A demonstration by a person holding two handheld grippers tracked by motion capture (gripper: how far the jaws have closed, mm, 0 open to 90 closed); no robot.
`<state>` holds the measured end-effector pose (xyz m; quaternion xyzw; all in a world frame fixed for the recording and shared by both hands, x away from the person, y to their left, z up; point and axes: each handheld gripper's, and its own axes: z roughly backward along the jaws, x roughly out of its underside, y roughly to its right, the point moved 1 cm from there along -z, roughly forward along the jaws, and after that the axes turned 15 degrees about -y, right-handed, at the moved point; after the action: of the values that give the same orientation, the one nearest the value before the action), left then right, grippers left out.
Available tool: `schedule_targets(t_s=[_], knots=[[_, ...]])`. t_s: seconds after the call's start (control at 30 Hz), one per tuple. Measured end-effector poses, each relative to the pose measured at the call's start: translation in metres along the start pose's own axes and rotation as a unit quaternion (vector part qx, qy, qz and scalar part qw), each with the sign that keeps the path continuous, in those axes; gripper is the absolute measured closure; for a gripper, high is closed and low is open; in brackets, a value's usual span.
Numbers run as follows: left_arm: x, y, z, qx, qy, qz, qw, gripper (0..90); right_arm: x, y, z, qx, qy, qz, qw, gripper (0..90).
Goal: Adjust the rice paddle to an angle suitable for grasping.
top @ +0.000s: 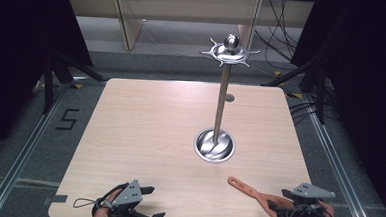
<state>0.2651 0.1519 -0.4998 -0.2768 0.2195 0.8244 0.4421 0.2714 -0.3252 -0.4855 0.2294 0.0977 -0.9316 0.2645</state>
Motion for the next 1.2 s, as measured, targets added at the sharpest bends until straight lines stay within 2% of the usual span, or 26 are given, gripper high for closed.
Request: schedule_targets(t_s=[0.07,0.1,0.13,0.2,0.23,0.27,0.3,0.37,0.4,0.43,0.47,0.53,0.57,0.63,0.67,0.7,0.8,0.83,0.87,0.9,0.93,0.97,1.07,1.1,1.17,1.2], knots=[[0.0,0.003,0.0,0.009,0.008,0.009,0.9999,14.8,0.0,0.0,0.0,-0.001,-0.001,-0.002,1.0,32.2],[0.0,0.003,0.0,0.009,0.008,0.009,0.9999,14.8,0.0,0.0,0.0,-0.001,-0.001,-0.002,1.0,32.2],[0.0,0.0,0.0,0.001,0.0,0.0,1.0,14.8,0.0,-0.001,0.0,-0.002,0.001,0.002,1.0,32.2],[0.0,0.0,0.0,0.001,0.001,0.002,1.0,14.8,0.0,-0.001,0.001,-0.001,-0.002,0.001,1.0,32.2],[0.0,0.002,0.0,0.013,0.003,0.007,0.9999,14.8,0.0,-0.001,0.001,-0.001,-0.002,0.001,1.0,32.2],[0.0,0.002,0.0,0.013,0.002,0.008,0.9999,14.8,-0.001,0.0,-0.001,0.002,0.006,0.014,0.9999,32.2],[0.0,0.002,0.0,0.013,0.002,0.008,0.9999,14.8,-0.002,-0.001,0.001,-0.002,0.001,0.003,1.0,32.2],[0.0,0.002,0.0,0.012,0.001,0.007,0.9999,14.8,-0.004,-0.002,0.001,-0.003,0.003,0.007,1.0,32.3],[0.0,0.002,0.0,0.008,0.008,0.007,0.9999,14.8,-0.005,-0.003,0.001,-0.008,-0.004,0.011,0.9999,32.2],[-0.001,0.001,0.0,0.006,0.008,-0.005,0.9999,14.8,-0.007,-0.004,0.001,-0.006,-0.006,0.015,0.9999,32.2],[-0.001,0.0,0.001,0.008,0.002,-0.008,0.9999,14.8,-0.008,-0.004,0.001,-0.002,-0.005,0.02,0.9998,32.3],[-0.001,0.0,0.0,0.008,0.003,-0.006,0.9999,14.8,-0.013,-0.006,0.002,-0.016,-0.01,0.022,0.9996,32.1],[-0.001,0.0,0.0,0.005,0.004,-0.004,1.0,14.8,-0.015,-0.009,0.003,-0.021,-0.016,0.011,0.9996,31.7],[-0.002,0.0,0.0,0.005,0.004,-0.004,1.0,14.8,-0.017,-0.01,0.004,-0.025,-0.015,0.015,0.9994,31.0],[-0.002,0.0,0.0,0.005,0.004,-0.004,1.0,14.8,-0.019,-0.009,0.003,-0.016,-0.009,0.03,0.9994,29.9],[-0.001,0.0,0.001,0.004,0.004,-0.005,1.0,14.8,-0.023,-0.009,0.003,-0.023,-0.021,0.037,0.9988,27.4],[-0.002,0.001,0.0,0.007,0.008,0.002,0.9999,14.8,-0.026,-0.009,0.001,-0.02,-0.021,0.041,0.9987,26.0],[-0.001,-0.001,0.001,0.002,0.002,-0.005,1.0,14.8,-0.031,-0.009,0.001,-0.015,-0.042,0.053,0.9976,25.6],[-0.001,-0.001,0.001,0.002,0.002,-0.005,1.0,14.8,-0.031,-0.009,0.001,-0.015,-0.042,0.053,0.9976,25.6],[-0.001,0.001,0.0,0.009,0.008,0.012,0.9999,14.8,-0.036,-0.01,-0.003,-0.015,-0.033,0.057,0.9977,25.4],[-0.001,0.001,0.0,0.009,0.008,0.012,0.9999,14.8,-0.038,-0.012,-0.004,-0.014,-0.037,0.059,0.9975,25.1],[-0.001,0.002,-0.001,0.011,0.011,0.017,0.9997,14.8,-0.041,-0.012,-0.002,-0.015,-0.06,0.062,0.9961,24.9],[-0.001,0.001,-0.001,0.011,0.009,0.013,0.9998,14.8,-0.046,-0.015,-0.003,-0.008,-0.063,0.065,0.9959,23.3],[-0.001,-0.001,0.0,0.0,0.004,0.006,1.0,14.8,-0.051,-0.015,-0.007,-0.003,-0.069,0.082,0.9943,22.3],[-0.001,-0.001,0.001,-0.001,-0.004,0.006,1.0,14.8,-0.056,-0.015,-0.009,0.004,-0.077,0.09,0.993,22.5],[-0.001,-0.001,0.001,-0.001,-0.004,0.006,1.0,14.8,-0.059,-0.015,-0.009,0.002,-0.098,0.098,0.9904,22.8]])
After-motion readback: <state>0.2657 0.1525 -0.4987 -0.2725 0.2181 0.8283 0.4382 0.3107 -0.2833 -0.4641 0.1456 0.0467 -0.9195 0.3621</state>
